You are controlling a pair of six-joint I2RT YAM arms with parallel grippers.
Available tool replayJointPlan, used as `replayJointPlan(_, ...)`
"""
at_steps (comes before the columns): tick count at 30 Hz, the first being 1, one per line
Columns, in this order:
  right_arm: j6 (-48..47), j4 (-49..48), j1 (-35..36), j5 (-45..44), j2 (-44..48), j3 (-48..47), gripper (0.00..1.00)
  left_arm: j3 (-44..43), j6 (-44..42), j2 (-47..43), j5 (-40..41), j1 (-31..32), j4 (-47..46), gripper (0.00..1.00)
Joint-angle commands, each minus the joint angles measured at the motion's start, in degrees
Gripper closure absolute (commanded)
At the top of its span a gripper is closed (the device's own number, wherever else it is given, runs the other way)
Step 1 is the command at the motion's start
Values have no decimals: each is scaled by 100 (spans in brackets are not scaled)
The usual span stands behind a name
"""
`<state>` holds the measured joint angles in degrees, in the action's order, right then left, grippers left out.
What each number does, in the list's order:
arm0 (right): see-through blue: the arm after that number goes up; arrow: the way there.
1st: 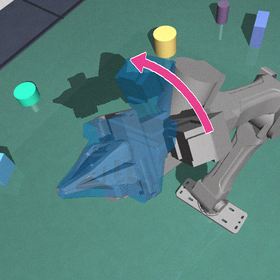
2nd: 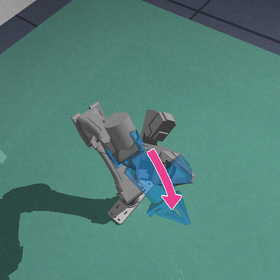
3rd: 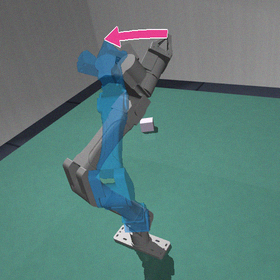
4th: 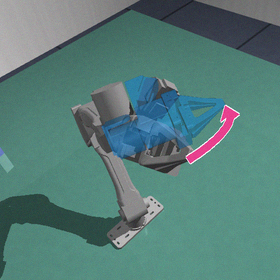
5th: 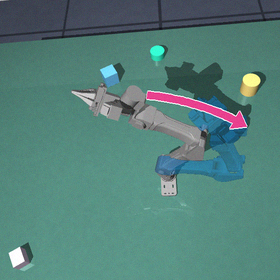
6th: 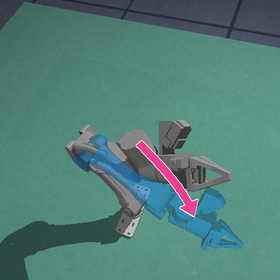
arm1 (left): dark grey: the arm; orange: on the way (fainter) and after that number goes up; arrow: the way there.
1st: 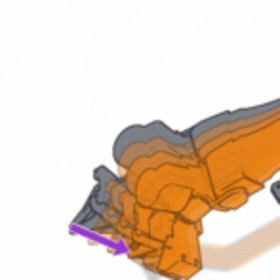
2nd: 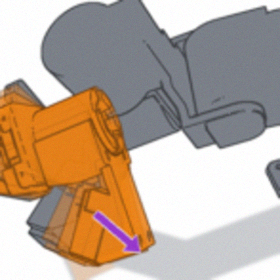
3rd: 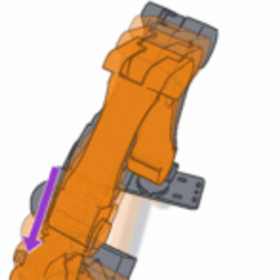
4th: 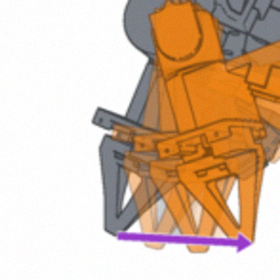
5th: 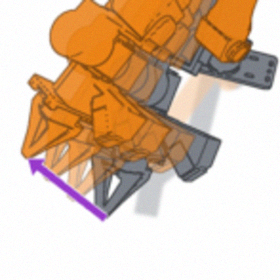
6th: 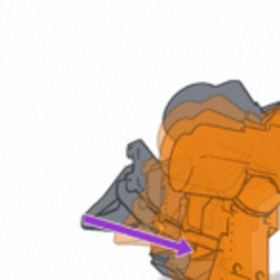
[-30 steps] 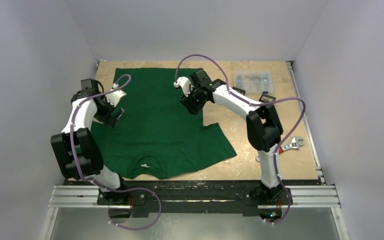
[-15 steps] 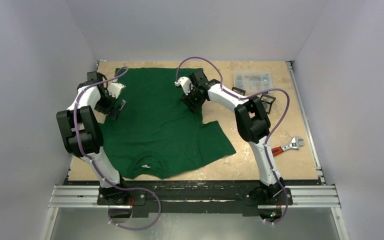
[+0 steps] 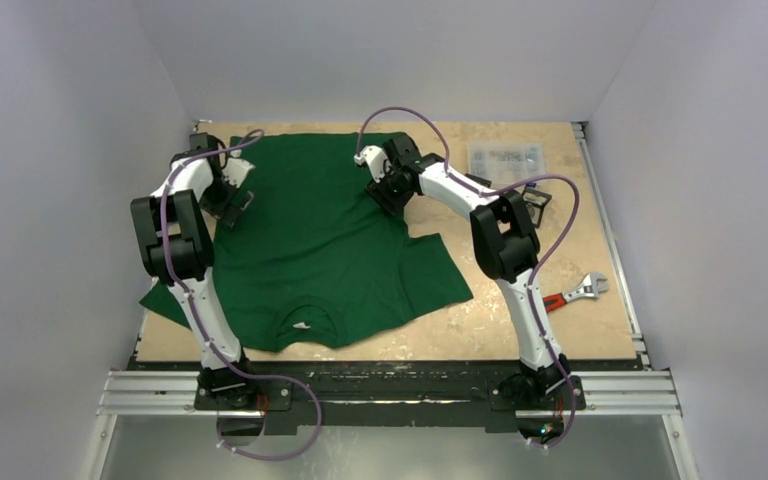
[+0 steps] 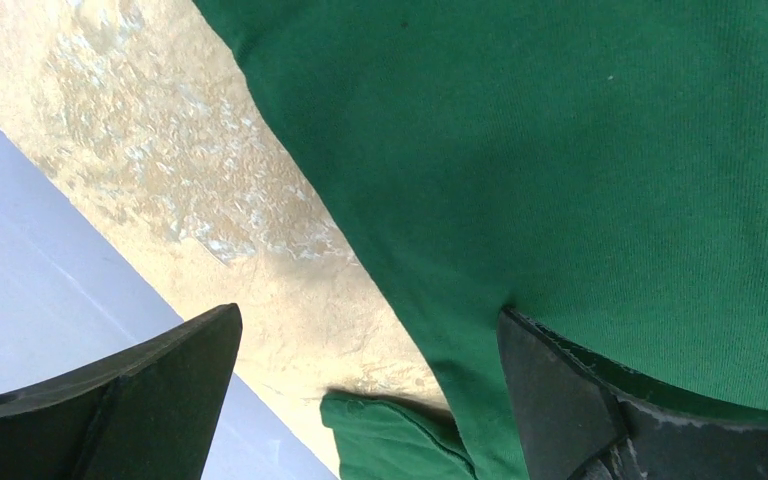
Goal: Remove the brooch from the garment
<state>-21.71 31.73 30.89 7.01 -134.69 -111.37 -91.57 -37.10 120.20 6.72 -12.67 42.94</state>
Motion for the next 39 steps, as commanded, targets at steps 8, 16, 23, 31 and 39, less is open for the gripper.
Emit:
replayJointPlan(8,308,-221,-66,736,687,-218,42,-572,455,-436,-627,27,121,0)
replayJointPlan(16,652,-570,-75,59,-2,-1162,46,-927,488,-261,-719,115,34,0)
replayJointPlan(23,499,-1255,-123,-681,-337,-1062,59,-1056,206,186,-91,267,-414,0)
replayJointPlan(31,97,-1404,-126,-1065,-850,-1263,65,-1274,-107,624,243,336,-528,0)
replayJointPlan(39,-273,-1530,-127,-1440,-1219,-1468,65,-1557,-430,1108,479,355,-582,0)
